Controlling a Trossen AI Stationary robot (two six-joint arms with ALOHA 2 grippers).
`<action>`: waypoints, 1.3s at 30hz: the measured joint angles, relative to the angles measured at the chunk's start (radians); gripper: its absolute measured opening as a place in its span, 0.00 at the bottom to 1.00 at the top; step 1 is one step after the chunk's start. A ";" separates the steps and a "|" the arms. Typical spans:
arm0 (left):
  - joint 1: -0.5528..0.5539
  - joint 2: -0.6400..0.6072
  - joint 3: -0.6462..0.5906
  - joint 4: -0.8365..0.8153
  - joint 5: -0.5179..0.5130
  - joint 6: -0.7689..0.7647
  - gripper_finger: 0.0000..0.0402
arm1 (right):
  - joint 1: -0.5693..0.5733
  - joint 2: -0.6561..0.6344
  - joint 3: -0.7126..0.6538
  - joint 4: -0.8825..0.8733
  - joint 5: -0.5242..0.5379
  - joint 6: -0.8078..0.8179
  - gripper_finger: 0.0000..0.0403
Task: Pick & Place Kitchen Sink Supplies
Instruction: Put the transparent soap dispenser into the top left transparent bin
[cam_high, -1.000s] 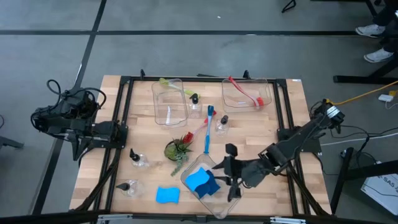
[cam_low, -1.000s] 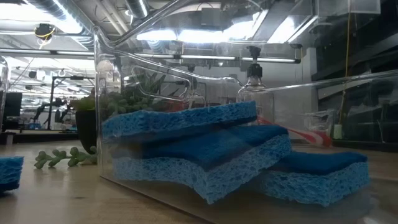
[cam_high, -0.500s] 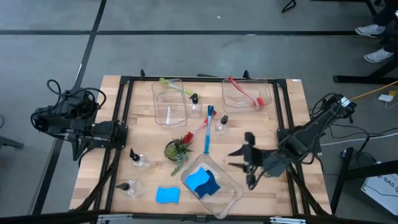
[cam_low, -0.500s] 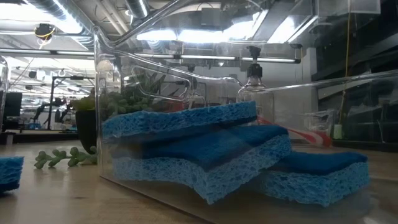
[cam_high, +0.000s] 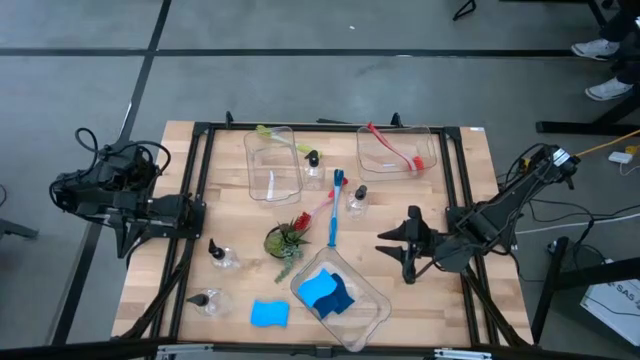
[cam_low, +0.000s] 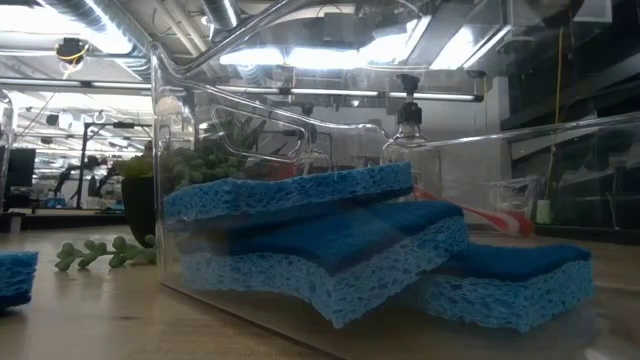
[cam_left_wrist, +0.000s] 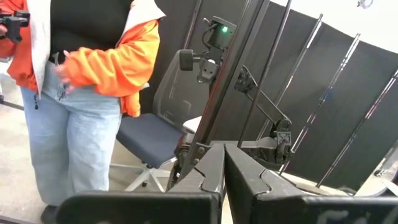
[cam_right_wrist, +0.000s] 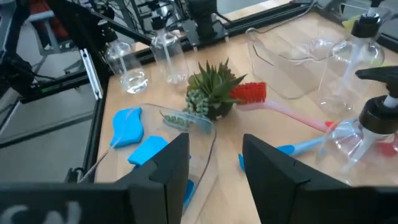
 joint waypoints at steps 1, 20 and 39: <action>0.000 0.000 0.000 0.000 0.000 0.000 0.02 | 0.000 0.000 -0.003 0.003 0.000 0.000 0.37; 0.000 0.000 0.000 0.000 0.000 0.000 0.02 | -0.177 0.001 -0.005 0.153 0.262 -0.004 0.37; 0.000 0.000 0.000 0.083 -0.297 0.144 0.02 | -0.322 0.014 -0.005 0.394 0.262 0.002 0.37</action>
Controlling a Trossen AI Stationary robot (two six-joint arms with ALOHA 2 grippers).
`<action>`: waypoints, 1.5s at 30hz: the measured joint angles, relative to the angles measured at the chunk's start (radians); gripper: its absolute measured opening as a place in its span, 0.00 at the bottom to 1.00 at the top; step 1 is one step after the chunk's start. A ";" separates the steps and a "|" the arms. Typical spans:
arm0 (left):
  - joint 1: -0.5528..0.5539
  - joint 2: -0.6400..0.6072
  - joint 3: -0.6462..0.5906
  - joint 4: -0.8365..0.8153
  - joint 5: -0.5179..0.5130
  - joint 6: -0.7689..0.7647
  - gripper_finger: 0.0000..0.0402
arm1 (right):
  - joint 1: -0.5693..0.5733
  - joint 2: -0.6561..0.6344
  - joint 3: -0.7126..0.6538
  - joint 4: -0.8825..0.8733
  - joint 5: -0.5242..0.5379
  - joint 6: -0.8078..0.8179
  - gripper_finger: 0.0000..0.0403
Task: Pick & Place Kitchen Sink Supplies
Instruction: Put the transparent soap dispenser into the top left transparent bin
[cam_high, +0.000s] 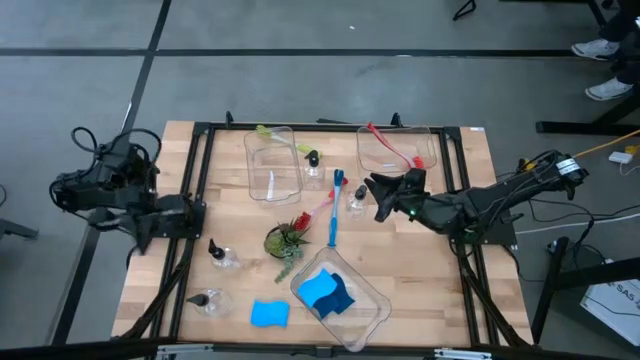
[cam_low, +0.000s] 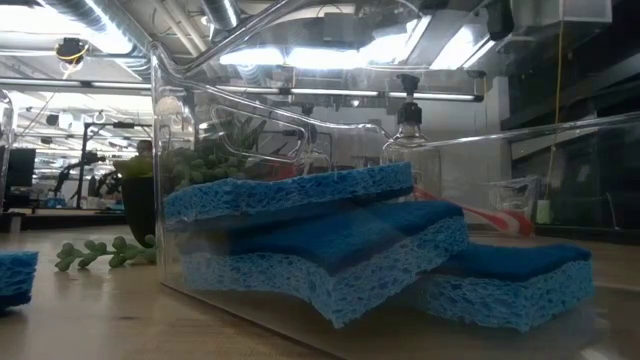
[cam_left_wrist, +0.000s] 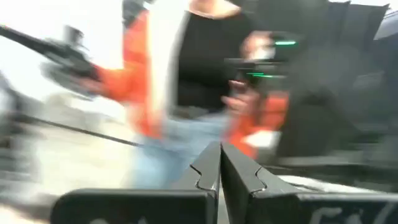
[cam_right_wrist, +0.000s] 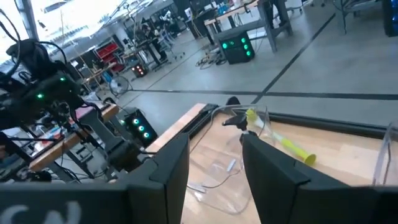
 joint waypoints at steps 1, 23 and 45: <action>0.000 0.000 0.000 0.001 -0.090 0.070 0.02 | 0.000 0.006 0.000 0.000 0.000 0.000 0.37; 0.000 0.004 0.000 0.060 -0.486 0.299 0.02 | -0.060 0.133 0.000 0.085 0.032 0.123 0.37; 0.000 0.006 0.000 0.590 -0.463 0.014 0.02 | -0.087 0.133 0.000 0.124 -0.117 0.071 0.37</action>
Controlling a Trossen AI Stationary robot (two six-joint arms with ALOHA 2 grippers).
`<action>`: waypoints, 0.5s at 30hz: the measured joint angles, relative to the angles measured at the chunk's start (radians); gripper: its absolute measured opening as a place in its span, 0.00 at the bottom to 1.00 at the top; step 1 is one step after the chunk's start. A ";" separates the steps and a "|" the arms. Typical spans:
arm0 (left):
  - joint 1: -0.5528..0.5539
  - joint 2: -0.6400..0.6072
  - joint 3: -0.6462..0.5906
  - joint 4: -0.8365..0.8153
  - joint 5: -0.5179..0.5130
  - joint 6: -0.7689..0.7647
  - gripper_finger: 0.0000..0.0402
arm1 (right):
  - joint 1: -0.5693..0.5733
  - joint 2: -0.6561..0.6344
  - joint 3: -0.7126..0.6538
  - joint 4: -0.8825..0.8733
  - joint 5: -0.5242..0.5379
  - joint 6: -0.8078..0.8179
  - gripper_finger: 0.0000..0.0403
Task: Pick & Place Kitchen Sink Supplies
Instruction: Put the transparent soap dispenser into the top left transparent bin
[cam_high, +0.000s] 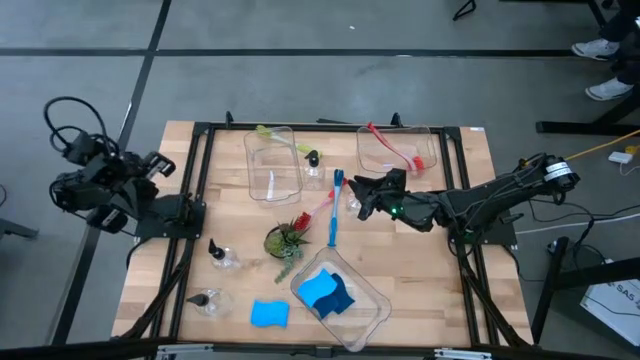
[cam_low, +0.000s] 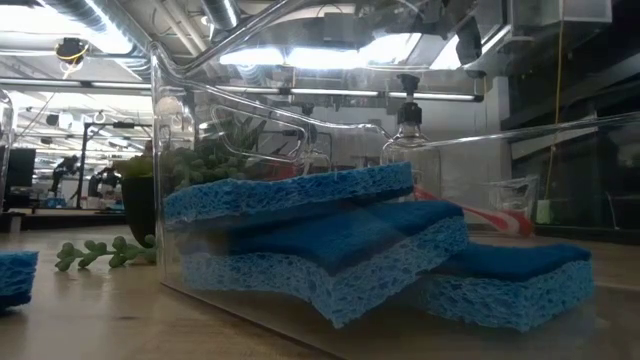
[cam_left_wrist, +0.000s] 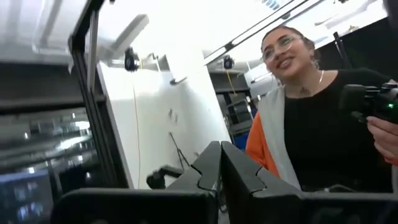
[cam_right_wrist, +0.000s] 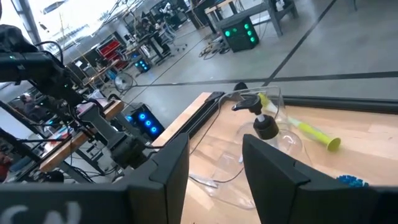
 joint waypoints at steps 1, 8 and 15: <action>0.000 0.000 0.000 0.018 0.000 0.000 0.02 | 0.000 0.000 0.000 0.000 0.000 0.000 0.37; 0.000 0.000 0.000 0.117 0.034 -0.002 0.02 | 0.000 0.000 0.000 0.000 0.001 0.001 0.37; 0.000 0.000 0.000 0.151 0.038 -0.002 0.02 | -0.010 -0.001 0.000 -0.002 0.003 -0.002 0.37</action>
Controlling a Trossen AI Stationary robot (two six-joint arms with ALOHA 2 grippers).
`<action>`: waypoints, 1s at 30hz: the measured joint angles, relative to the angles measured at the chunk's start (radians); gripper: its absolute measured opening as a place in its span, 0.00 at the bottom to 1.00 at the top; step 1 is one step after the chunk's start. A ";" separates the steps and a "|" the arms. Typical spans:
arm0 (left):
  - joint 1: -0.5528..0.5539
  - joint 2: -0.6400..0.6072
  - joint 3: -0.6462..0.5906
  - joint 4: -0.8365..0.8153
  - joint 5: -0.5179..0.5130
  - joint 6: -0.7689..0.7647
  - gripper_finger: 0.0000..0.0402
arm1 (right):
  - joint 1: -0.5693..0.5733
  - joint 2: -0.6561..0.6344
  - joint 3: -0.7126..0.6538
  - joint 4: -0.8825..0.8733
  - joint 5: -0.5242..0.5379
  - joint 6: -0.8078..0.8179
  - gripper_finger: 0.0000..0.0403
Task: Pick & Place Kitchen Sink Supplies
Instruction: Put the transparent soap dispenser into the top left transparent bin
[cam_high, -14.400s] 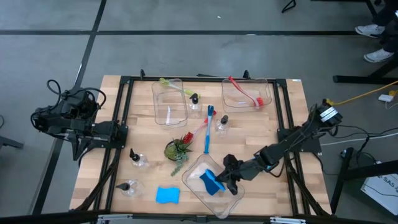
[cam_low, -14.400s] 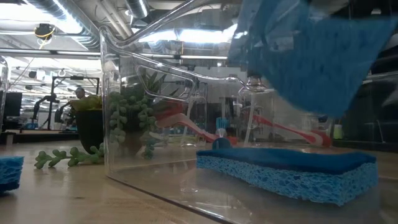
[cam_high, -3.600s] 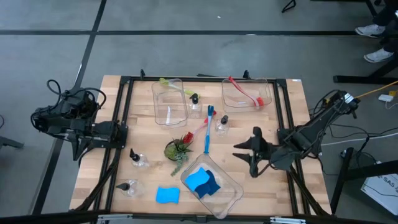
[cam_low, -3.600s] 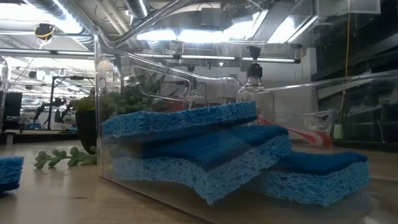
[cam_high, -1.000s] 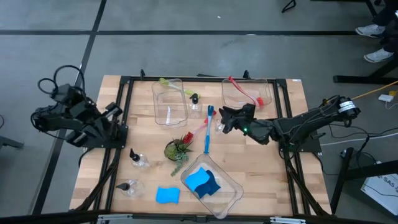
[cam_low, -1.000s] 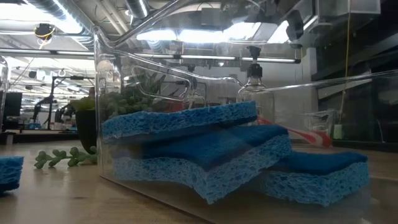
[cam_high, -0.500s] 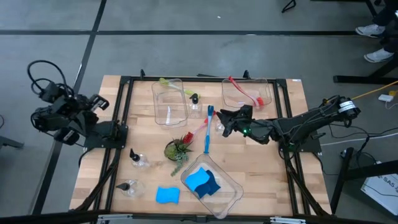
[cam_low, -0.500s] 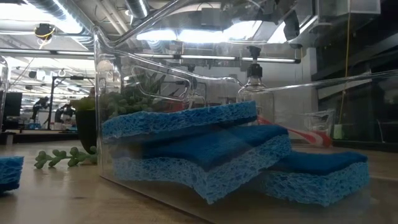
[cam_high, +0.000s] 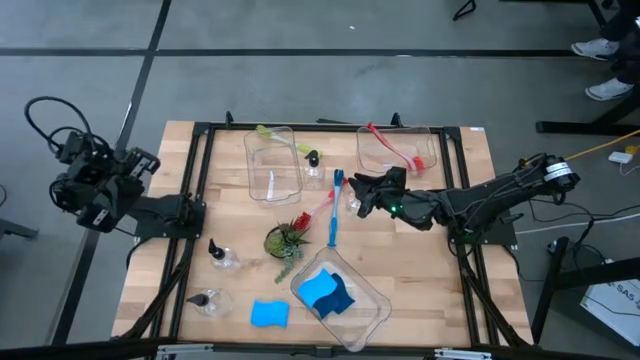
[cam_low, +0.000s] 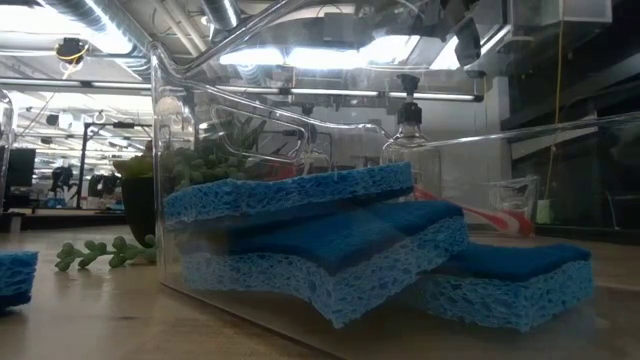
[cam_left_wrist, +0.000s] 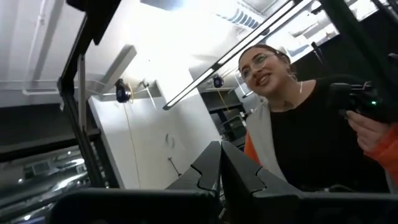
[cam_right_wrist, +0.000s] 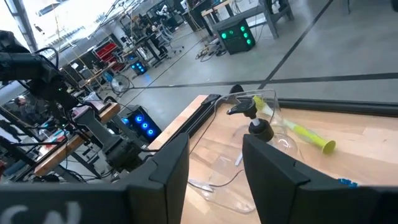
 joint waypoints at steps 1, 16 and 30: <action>0.000 0.000 0.000 -0.004 -0.010 -0.001 0.02 | 0.000 0.000 0.000 0.000 0.000 0.002 0.37; 0.000 0.070 0.000 -0.182 -0.508 0.037 0.01 | 0.001 0.000 0.000 0.006 -0.052 0.052 0.37; 0.000 0.332 0.311 -0.920 -0.590 0.173 0.01 | 0.114 -0.054 -0.015 0.026 -0.135 -0.248 0.37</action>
